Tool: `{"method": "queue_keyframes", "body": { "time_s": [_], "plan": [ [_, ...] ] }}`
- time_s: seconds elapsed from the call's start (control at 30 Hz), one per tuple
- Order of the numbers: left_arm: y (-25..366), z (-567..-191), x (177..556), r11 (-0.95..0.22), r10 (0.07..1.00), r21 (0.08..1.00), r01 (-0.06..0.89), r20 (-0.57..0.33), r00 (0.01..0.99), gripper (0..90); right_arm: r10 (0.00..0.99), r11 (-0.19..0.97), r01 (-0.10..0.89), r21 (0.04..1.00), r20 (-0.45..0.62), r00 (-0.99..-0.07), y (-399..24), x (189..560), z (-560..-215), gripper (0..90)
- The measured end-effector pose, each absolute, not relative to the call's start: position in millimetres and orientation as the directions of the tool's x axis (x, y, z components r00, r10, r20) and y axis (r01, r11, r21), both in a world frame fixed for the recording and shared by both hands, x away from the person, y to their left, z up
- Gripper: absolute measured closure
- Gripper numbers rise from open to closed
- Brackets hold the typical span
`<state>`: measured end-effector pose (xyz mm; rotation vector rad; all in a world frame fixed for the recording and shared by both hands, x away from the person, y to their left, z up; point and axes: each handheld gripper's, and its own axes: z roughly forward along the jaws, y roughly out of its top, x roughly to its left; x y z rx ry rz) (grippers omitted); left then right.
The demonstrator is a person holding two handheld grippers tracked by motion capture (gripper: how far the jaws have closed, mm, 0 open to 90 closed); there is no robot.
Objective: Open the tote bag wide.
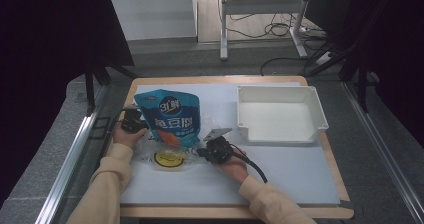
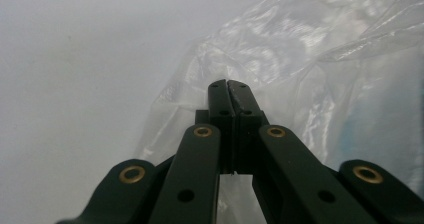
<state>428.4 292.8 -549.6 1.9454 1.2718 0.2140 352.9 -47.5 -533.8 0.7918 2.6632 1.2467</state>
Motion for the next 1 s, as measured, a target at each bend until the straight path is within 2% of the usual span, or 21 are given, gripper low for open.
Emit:
{"method": "queue_keyframes", "body": {
  "time_s": [0.17,0.53,0.67,0.73,1.0],
  "plan": [
    [295.5,-554.1,434.2,-0.151,0.833,0.706,0.692,-0.286,0.473,89.7,0.482,0.550,0.420,0.722,0.137,-0.866,-53.5,349.6,-539.6,89.0],
    [293.9,-551.5,431.3,-0.167,0.836,0.707,0.687,-0.269,0.479,89.4,0.479,0.548,0.414,0.726,0.133,-0.868,-55.8,347.5,-539.9,89.0],
    [303.5,-534.6,424.7,-0.105,0.817,0.754,0.648,-0.306,0.488,89.1,0.475,0.518,0.398,0.757,0.133,-0.870,-57.4,348.2,-532.7,89.0],
    [316.2,-517.8,416.5,-0.038,0.792,0.780,0.625,-0.357,0.495,88.4,0.476,0.486,0.387,0.784,0.134,-0.869,-58.9,348.2,-522.0,89.0],
    [335.7,-474.1,387.8,0.015,0.769,0.850,0.526,-0.346,0.538,87.6,0.477,0.436,0.366,0.822,0.135,-0.869,-61.7,346.5,-504.8,88.9]
  ]
}}
